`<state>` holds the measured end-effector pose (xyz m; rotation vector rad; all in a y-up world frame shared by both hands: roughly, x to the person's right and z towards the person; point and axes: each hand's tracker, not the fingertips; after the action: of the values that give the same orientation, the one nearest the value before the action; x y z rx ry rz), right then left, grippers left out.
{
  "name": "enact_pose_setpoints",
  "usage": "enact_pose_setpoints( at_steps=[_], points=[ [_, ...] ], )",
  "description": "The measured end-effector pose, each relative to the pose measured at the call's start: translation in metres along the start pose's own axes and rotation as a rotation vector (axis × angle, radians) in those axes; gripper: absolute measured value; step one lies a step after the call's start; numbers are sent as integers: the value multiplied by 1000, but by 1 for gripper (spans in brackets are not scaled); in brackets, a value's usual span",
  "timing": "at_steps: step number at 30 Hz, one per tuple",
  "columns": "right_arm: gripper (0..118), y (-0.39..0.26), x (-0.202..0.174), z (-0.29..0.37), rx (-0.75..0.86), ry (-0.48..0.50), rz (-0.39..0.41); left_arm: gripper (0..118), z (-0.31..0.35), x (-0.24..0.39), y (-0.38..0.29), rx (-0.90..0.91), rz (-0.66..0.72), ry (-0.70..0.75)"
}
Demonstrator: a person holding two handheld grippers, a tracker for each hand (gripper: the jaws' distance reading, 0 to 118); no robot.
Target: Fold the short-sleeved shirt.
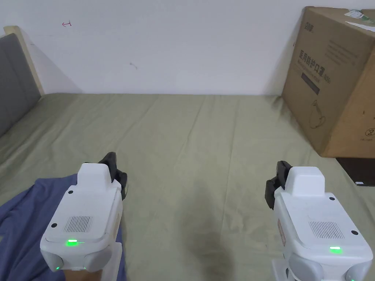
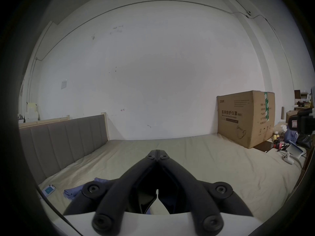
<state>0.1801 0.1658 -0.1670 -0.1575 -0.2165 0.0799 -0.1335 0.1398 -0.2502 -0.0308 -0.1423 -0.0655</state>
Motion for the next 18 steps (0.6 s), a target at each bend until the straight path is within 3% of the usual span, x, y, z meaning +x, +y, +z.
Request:
enact_pose_setpoints(
  at_steps=[10,14,15,18],
  points=[
    [0,3,-13,-6,9,32,-5,0,10,-22,-3,-10,-2,65],
    [0,9,-43,-15,24,112,0,0,26,-55,-3,-16,-5,140],
    [0,11,-57,-14,43,233,-32,0,32,-66,-3,-16,-8,169],
    [0,15,-90,-20,50,304,-29,0,51,-99,-1,-23,-12,248]
  ],
)
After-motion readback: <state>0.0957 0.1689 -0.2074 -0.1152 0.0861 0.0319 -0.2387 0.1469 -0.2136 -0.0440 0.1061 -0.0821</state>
